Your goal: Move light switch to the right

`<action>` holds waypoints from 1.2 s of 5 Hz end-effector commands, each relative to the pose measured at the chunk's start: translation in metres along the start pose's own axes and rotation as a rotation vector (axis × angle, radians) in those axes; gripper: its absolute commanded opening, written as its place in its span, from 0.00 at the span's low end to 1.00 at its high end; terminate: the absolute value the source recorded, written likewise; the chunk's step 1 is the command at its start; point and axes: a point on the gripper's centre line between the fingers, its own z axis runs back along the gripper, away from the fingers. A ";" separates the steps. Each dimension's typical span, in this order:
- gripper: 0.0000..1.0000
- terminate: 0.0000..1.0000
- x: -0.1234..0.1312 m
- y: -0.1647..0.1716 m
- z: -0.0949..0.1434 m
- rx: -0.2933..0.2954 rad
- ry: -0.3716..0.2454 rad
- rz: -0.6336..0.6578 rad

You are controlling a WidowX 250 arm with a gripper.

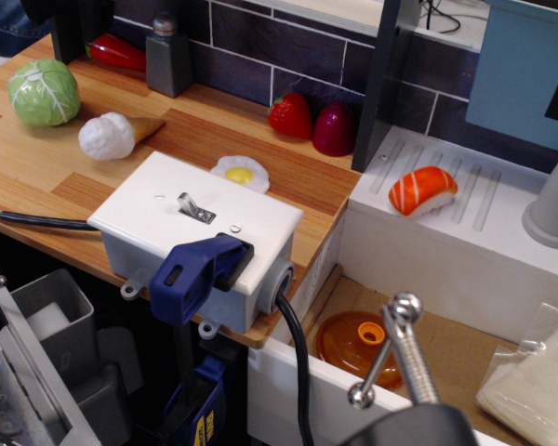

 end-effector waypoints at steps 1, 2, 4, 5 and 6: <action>1.00 0.00 0.000 0.000 0.000 0.000 0.000 0.000; 1.00 0.00 -0.011 -0.011 0.004 -0.061 0.026 -0.006; 1.00 0.00 -0.025 -0.053 0.019 -0.138 0.011 0.003; 1.00 0.00 -0.033 -0.082 0.026 -0.158 0.022 -0.012; 1.00 0.00 -0.049 -0.107 0.033 -0.192 0.033 -0.004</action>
